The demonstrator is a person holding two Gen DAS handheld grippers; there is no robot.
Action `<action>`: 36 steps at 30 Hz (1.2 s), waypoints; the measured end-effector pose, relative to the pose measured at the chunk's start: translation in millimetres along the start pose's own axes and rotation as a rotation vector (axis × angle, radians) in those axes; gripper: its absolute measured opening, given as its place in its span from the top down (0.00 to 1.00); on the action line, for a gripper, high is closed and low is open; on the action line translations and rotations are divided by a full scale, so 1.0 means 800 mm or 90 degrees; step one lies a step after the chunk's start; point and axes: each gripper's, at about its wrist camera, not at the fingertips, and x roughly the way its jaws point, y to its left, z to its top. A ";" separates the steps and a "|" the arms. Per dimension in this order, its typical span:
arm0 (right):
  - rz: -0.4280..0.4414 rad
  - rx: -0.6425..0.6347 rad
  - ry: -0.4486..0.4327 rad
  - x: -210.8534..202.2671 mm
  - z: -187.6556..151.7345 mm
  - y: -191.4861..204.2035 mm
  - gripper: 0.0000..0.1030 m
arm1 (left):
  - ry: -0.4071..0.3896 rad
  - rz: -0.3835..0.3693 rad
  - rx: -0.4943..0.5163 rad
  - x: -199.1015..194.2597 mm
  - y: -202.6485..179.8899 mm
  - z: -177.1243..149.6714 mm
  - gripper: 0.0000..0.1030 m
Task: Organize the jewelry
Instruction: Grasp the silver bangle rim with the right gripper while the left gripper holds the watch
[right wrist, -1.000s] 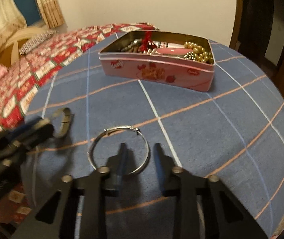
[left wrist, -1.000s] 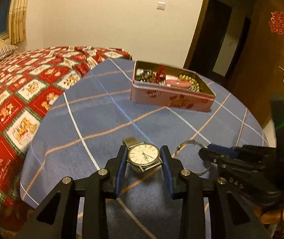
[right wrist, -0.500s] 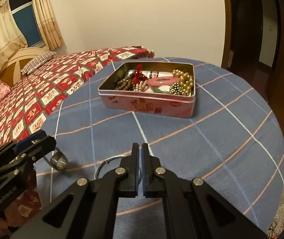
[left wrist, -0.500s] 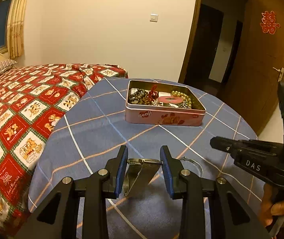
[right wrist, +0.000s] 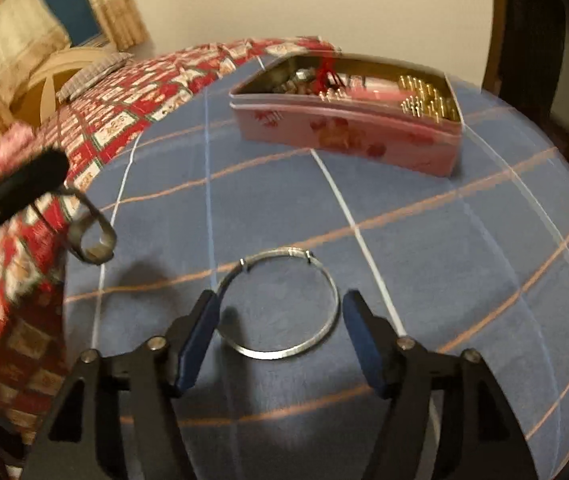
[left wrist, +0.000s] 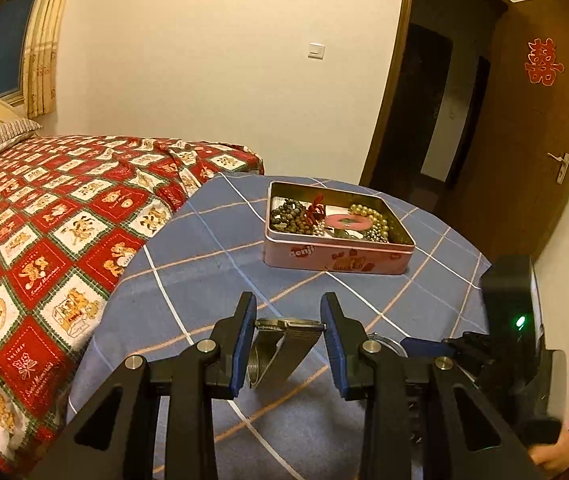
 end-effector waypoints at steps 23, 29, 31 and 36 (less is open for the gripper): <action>0.019 0.088 0.011 -0.011 0.006 -0.039 0.50 | -0.006 -0.005 -0.001 0.001 0.002 0.007 0.67; 0.031 0.042 0.001 -0.020 0.000 -0.017 0.26 | -0.006 -0.004 -0.006 0.002 0.003 0.008 0.67; 0.026 0.015 0.015 -0.011 -0.002 -0.004 0.26 | -0.006 -0.006 -0.003 0.001 0.002 0.008 0.67; -0.021 -0.065 0.024 0.001 -0.008 0.023 0.24 | -0.007 -0.006 -0.005 0.000 0.002 0.008 0.67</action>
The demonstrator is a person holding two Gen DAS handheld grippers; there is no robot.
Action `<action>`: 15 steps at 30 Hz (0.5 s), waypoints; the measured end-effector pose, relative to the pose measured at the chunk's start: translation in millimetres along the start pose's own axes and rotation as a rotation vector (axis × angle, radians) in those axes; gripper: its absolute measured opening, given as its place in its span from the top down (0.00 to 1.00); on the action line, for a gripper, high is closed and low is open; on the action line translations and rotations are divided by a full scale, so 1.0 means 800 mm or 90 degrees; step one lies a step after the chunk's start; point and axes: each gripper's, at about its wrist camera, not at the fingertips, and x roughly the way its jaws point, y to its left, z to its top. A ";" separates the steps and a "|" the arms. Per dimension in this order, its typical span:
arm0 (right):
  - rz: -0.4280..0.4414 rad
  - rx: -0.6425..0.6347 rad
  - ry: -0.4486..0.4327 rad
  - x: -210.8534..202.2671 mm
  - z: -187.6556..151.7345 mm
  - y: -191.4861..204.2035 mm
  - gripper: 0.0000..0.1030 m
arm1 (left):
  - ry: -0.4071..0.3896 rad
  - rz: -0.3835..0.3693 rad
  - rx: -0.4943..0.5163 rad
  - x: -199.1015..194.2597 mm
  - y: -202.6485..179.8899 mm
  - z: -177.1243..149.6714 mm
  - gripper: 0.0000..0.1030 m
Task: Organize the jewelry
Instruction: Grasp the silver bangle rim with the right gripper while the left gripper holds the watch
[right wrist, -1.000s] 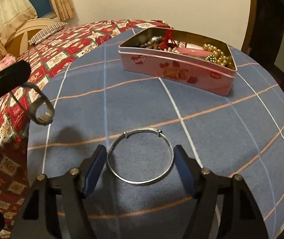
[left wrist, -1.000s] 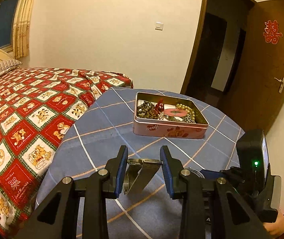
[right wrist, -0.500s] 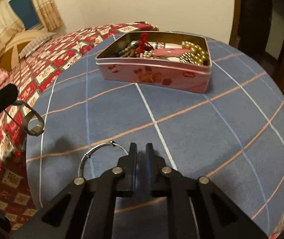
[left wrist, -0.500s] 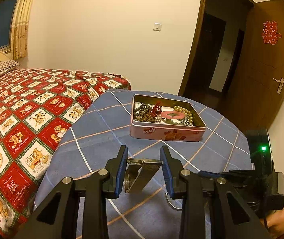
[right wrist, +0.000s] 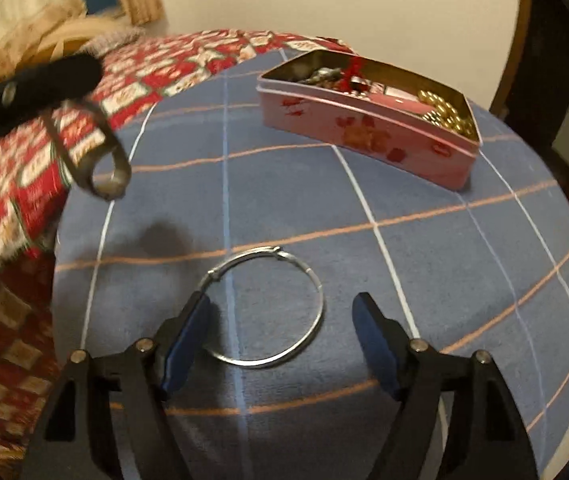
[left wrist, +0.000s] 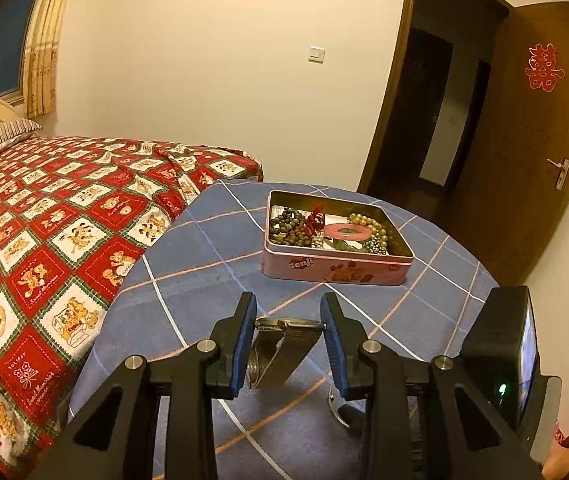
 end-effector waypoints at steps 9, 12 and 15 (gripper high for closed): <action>-0.015 0.038 0.004 -0.004 0.003 -0.027 0.89 | -0.002 -0.001 0.001 -0.002 -0.001 0.001 0.67; 0.014 0.070 -0.023 -0.013 0.004 -0.039 0.89 | -0.004 0.000 -0.001 -0.003 -0.001 0.001 0.67; 0.045 0.113 -0.052 -0.026 0.007 -0.055 0.78 | -0.005 0.002 -0.003 -0.004 0.000 0.001 0.67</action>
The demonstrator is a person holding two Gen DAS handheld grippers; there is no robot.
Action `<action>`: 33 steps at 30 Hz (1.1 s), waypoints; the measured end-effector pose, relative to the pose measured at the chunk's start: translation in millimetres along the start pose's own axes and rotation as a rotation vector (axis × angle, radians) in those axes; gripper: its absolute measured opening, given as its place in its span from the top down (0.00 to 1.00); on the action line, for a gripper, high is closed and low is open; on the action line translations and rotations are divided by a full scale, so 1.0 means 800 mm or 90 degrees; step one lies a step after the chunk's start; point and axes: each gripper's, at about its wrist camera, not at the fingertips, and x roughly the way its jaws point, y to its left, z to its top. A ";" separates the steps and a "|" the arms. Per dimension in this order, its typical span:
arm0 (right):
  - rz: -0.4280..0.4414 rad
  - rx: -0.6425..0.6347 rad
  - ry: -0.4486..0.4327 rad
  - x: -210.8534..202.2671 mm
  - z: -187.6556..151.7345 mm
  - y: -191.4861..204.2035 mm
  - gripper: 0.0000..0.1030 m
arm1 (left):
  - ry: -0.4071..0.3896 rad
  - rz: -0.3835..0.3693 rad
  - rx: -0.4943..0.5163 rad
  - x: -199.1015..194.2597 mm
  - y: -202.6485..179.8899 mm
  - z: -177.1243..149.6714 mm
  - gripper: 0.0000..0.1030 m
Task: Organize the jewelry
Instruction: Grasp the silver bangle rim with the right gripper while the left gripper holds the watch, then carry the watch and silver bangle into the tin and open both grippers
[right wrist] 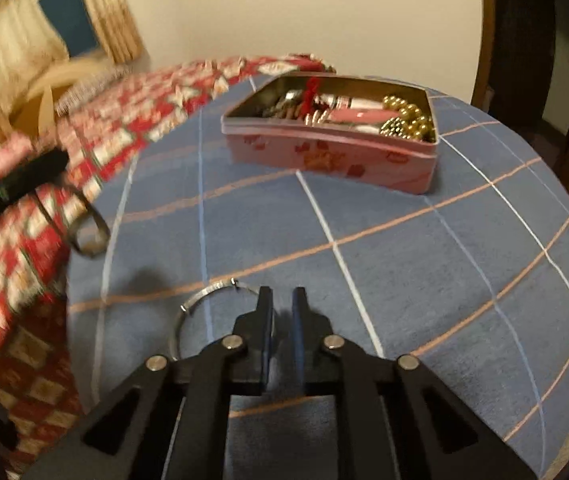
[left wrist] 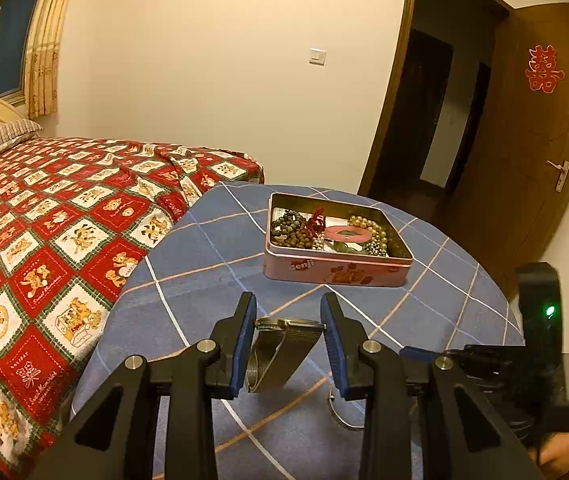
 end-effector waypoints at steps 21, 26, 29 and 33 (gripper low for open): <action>-0.059 -0.119 0.060 0.043 -0.018 0.057 0.31 | -0.004 -0.001 -0.005 -0.003 0.004 0.000 0.67; -0.078 -0.084 0.022 0.024 -0.004 0.042 0.31 | -0.003 -0.004 -0.002 0.001 0.001 -0.001 0.67; -0.094 -0.080 -0.005 0.011 0.010 0.039 0.31 | -0.005 -0.009 0.003 0.003 -0.005 0.001 0.67; -0.107 -0.065 -0.040 -0.004 0.028 0.034 0.31 | -0.011 -0.019 0.010 0.006 -0.013 0.008 0.67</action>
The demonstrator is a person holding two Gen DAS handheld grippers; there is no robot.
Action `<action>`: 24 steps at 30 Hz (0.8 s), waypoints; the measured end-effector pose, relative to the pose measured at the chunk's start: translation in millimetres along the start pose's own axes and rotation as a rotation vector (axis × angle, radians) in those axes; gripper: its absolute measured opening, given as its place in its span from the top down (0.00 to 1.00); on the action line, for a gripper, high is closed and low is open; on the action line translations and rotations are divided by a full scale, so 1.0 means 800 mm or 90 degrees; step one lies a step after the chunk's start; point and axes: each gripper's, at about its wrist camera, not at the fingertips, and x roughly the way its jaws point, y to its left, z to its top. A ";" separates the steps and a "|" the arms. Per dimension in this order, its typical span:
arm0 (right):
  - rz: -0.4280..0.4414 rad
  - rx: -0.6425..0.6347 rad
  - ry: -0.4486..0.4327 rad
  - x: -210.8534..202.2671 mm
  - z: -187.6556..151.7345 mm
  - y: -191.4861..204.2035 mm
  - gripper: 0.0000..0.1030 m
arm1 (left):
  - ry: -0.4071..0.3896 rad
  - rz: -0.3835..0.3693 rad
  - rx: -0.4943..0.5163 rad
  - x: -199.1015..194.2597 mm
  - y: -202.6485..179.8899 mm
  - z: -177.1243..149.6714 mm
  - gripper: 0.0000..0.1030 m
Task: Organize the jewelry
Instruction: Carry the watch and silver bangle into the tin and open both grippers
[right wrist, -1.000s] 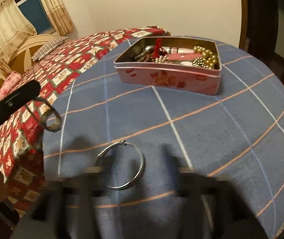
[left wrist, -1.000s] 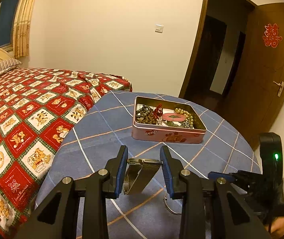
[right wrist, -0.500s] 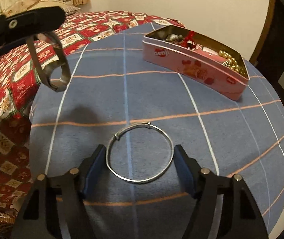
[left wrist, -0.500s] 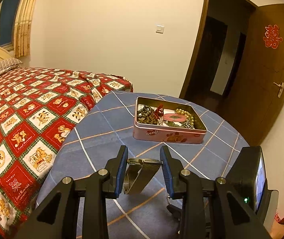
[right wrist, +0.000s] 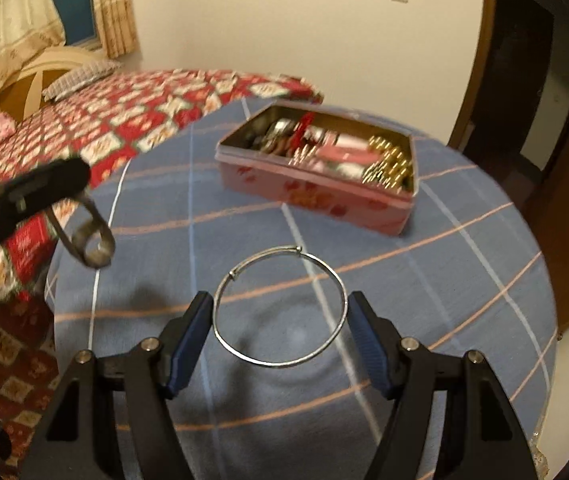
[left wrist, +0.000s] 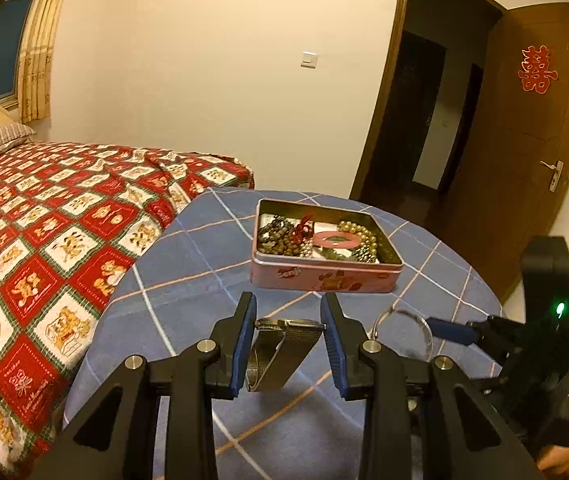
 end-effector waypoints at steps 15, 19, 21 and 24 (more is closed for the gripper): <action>-0.034 0.057 -0.088 -0.024 0.064 -0.055 0.31 | -0.047 -0.035 0.020 0.033 -0.024 0.058 0.67; -0.046 0.066 -0.096 -0.017 0.085 -0.069 0.31 | -0.062 -0.044 0.029 0.050 -0.031 0.080 0.67; -0.047 0.069 -0.100 -0.013 0.095 -0.074 0.31 | -0.070 -0.050 0.034 0.059 -0.035 0.090 0.67; -0.051 0.070 -0.105 -0.006 0.110 -0.081 0.31 | -0.079 -0.054 0.042 0.072 -0.039 0.102 0.67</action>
